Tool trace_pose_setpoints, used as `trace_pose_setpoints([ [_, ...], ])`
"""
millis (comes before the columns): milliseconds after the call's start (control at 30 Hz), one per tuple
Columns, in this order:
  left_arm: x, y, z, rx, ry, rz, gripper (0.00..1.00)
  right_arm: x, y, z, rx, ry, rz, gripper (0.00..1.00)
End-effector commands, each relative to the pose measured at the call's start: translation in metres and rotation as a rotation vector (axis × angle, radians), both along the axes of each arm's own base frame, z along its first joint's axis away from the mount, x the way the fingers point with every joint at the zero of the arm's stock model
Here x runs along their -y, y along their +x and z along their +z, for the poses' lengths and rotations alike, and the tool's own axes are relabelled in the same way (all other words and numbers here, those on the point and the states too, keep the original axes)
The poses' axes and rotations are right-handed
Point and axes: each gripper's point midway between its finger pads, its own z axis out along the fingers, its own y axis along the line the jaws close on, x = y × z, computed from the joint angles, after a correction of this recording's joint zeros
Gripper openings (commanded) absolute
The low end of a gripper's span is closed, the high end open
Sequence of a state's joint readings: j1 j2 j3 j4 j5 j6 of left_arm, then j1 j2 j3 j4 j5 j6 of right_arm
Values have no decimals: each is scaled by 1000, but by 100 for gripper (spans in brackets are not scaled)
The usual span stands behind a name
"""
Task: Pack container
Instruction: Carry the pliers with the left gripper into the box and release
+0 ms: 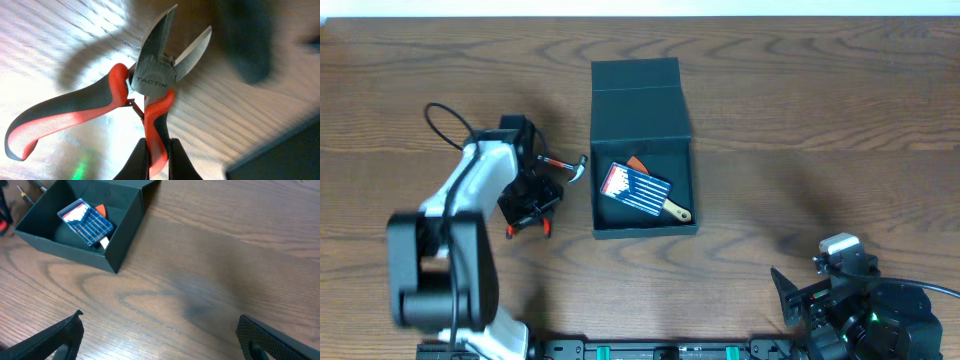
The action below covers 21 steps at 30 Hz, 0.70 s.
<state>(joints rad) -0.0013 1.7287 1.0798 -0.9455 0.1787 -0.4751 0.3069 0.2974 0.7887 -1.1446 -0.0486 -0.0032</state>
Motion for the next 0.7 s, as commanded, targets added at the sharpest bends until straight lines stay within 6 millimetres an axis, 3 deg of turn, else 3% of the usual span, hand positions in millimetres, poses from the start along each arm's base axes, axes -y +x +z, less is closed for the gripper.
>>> trace_pose_setpoints([
  [0,-2,11,45,170,15,21,6,2,0,0,-2,11,-21,99],
  [167,1,16,103,390,6,19,6,2,0,0,-2,11,-21,99],
  [300,22,22,131,474,-25,-2,6,2,0,0,-2,11,-21,99],
  [400,54,31,144,499,-60,-54,6,2,0,0,-2,11,-21,99],
  [500,99,41,156,525,-105,-114,6,2,0,0,-2,11,-21,99],
  [667,164,56,157,538,-195,-82,6,2,0,0,-2,11,-21,99],
])
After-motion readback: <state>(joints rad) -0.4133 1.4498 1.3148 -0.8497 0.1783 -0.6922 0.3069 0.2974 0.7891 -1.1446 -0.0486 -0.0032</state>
